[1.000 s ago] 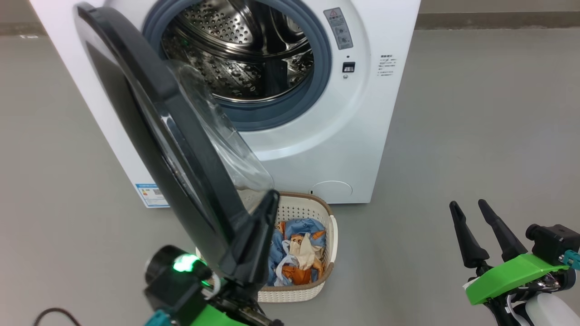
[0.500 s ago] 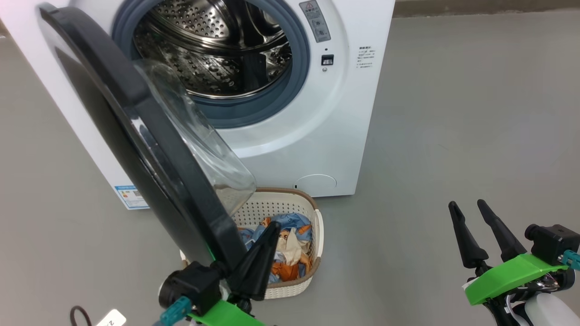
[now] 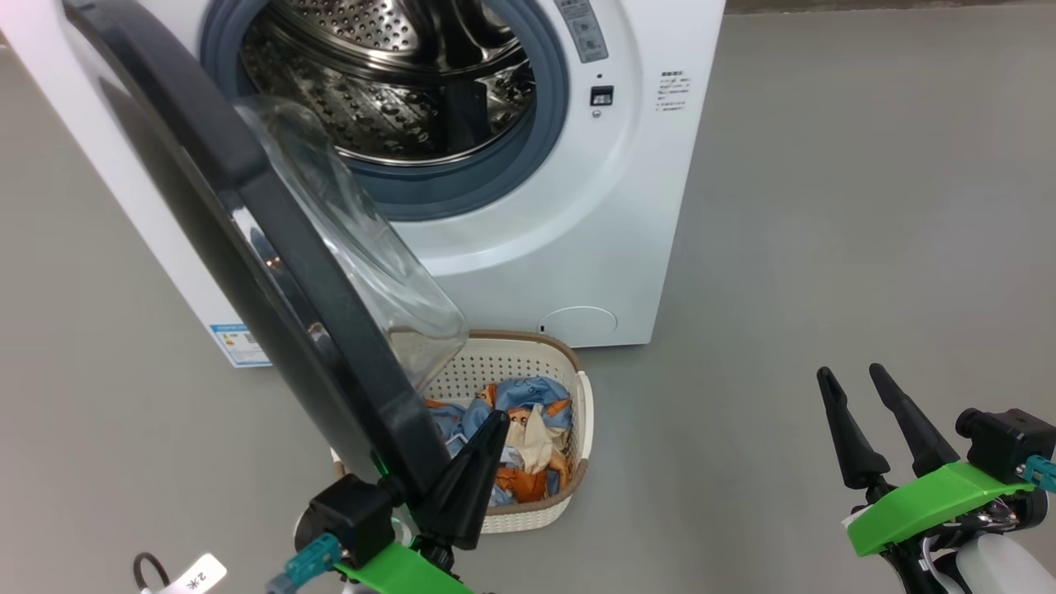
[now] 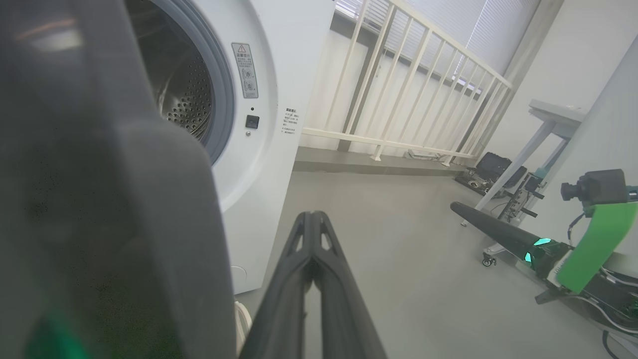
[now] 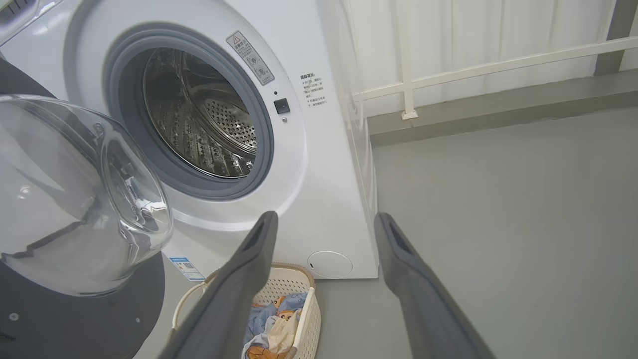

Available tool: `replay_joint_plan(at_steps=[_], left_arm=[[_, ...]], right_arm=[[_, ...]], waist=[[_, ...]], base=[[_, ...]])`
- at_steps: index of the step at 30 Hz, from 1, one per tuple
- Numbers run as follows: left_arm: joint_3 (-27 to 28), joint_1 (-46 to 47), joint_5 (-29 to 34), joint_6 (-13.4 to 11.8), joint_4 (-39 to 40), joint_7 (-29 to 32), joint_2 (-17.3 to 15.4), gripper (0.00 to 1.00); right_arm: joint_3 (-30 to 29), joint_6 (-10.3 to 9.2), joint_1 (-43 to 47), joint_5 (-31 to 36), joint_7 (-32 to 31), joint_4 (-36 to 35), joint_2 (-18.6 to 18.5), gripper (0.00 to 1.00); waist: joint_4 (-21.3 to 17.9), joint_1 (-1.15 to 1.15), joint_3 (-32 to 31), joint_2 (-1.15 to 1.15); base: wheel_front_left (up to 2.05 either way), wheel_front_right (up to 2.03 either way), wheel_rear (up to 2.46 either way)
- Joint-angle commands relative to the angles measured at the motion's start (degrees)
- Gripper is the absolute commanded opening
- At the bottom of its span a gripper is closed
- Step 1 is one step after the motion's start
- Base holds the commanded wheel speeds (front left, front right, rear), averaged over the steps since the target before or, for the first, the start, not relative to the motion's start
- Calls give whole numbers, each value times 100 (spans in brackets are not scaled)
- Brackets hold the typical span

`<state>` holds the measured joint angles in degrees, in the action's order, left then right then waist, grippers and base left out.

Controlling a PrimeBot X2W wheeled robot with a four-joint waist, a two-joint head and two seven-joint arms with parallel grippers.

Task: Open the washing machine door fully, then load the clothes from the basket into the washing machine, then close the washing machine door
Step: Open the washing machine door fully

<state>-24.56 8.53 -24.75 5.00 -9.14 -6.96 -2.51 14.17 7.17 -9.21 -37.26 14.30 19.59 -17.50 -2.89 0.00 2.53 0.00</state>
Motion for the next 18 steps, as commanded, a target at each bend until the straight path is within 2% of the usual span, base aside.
replay_joint_plan(at_steps=[1, 18], left_arm=[[361, 281, -75, -84, 14, -79, -115, 0], [418, -7, -156, -211, 148, -56, -299, 0]], right_arm=[[70, 32, -197, 3, 70, -100, -108, 100], [21, 32, -139, -9, 70, -56, -85, 100]], waist=[[100, 0, 13, 0], [970, 0, -117, 0]], base=[[0, 0, 0], [0, 0, 0]])
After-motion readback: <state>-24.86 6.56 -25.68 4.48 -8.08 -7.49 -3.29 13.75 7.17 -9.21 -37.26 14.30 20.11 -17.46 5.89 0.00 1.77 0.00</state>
